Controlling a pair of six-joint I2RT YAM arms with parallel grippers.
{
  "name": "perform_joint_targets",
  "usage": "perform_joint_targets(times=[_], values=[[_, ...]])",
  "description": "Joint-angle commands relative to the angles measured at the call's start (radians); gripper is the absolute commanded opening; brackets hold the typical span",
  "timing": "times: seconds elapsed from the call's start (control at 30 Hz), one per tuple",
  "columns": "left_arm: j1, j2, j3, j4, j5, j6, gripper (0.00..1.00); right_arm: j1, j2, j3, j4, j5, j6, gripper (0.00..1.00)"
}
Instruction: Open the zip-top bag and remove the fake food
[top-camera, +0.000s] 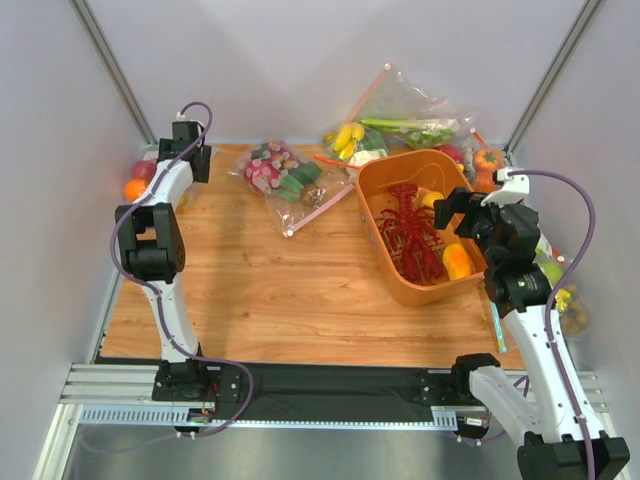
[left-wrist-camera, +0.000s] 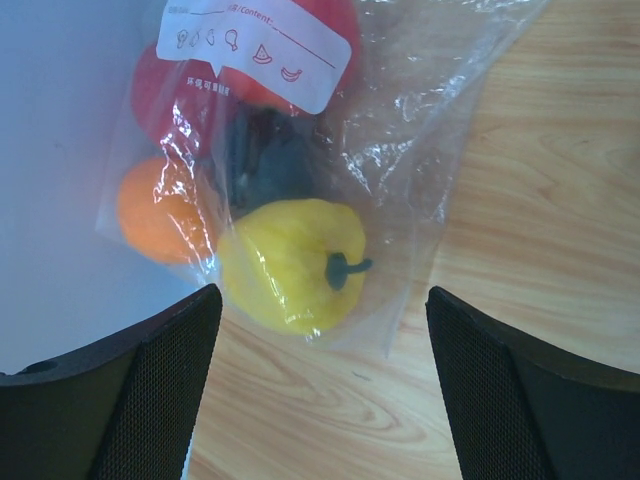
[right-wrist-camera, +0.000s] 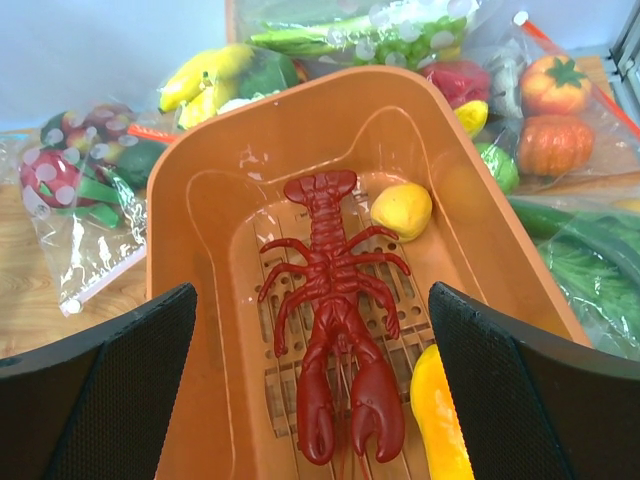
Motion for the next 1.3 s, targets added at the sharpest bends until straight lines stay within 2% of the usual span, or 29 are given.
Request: perform_joint_targets(times=[0.0,0.1,0.47,0.53,0.6,0.73,0.83,0.87,0.97,1.27], values=[[0.031,0.055,0.099,-0.009,-0.047,0.037,0.9,-0.001,0.018,0.008,-0.002,-0.018,-0.006,1.0],[0.068,0.107,0.148,-0.041,-0.048,0.0,0.9,-0.003,0.024,0.008,-0.002,-0.016,-0.013,1.0],[0.132,0.181,0.22,-0.089,0.139,-0.004,0.89,-0.001,0.004,0.012,-0.017,-0.015,-0.042,1.0],[0.137,0.186,0.223,-0.101,0.163,-0.006,0.81,-0.003,0.006,0.017,-0.024,-0.012,-0.046,1.0],[0.138,0.193,0.223,-0.104,0.172,-0.009,0.65,-0.003,0.001,0.019,-0.03,-0.012,-0.049,1.0],[0.14,0.213,0.243,-0.132,0.217,-0.011,0.48,-0.003,-0.015,0.011,-0.031,-0.015,-0.049,1.0],[0.14,0.229,0.266,-0.173,0.258,-0.024,0.26,-0.003,-0.019,0.009,-0.028,-0.013,-0.053,1.0],[0.14,0.227,0.269,-0.184,0.265,-0.027,0.0,-0.001,-0.016,0.009,-0.027,-0.013,-0.052,1.0],[0.14,0.203,0.262,-0.231,0.258,-0.057,0.0,-0.003,-0.011,0.014,-0.025,-0.018,-0.053,1.0],[0.137,-0.04,0.0,-0.296,0.372,-0.113,0.0,-0.001,-0.042,0.008,-0.025,-0.036,-0.044,1.0]])
